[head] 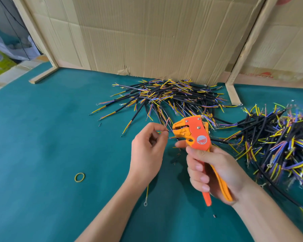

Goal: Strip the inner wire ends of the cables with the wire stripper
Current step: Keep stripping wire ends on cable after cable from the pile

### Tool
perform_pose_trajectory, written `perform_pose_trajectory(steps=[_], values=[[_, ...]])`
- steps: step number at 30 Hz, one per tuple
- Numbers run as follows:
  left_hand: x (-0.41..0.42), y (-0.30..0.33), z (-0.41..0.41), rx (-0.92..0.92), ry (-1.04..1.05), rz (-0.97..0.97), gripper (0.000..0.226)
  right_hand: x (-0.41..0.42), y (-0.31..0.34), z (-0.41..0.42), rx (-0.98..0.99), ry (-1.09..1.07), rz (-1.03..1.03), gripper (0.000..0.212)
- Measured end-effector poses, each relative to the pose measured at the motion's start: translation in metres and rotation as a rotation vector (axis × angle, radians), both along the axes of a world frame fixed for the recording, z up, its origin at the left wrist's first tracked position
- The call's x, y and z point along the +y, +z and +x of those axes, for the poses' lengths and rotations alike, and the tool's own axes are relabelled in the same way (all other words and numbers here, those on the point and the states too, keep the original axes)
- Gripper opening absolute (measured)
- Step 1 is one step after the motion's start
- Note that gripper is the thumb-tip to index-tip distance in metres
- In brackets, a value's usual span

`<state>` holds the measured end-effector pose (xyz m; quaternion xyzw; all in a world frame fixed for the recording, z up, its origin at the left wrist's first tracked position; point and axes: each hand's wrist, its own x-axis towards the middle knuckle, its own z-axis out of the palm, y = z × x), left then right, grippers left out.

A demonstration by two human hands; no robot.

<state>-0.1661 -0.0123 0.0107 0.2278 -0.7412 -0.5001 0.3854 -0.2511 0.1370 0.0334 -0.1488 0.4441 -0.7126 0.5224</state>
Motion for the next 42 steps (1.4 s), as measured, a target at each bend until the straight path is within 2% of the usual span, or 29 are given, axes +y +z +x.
perform_pose_trajectory(steps=[5,11,17,27,33,37,42], values=[[-0.002,0.000,0.000,0.027,0.049,0.015,0.014,0.008,0.003,-0.012,-0.041,-0.061,-0.064,0.048],[0.000,0.002,0.002,-0.012,0.109,-0.047,0.018,0.015,0.005,-0.012,-0.022,0.155,-0.084,0.049],[0.003,0.005,0.003,-0.029,0.139,-0.124,0.018,0.005,0.002,0.001,-0.042,0.166,-0.010,0.048],[0.004,0.006,0.004,-0.063,0.163,-0.223,0.017,0.003,0.002,0.004,0.014,0.153,-0.009,0.029],[0.005,0.007,0.004,-0.063,0.180,-0.270,0.014,0.003,0.004,0.005,0.023,0.140,0.005,0.027],[0.006,0.007,0.004,-0.057,0.180,-0.268,0.015,0.002,0.006,0.007,0.044,0.142,0.019,0.012],[0.005,0.006,0.004,-0.054,0.169,-0.249,0.015,0.001,0.007,0.009,0.071,0.110,0.028,0.018]])
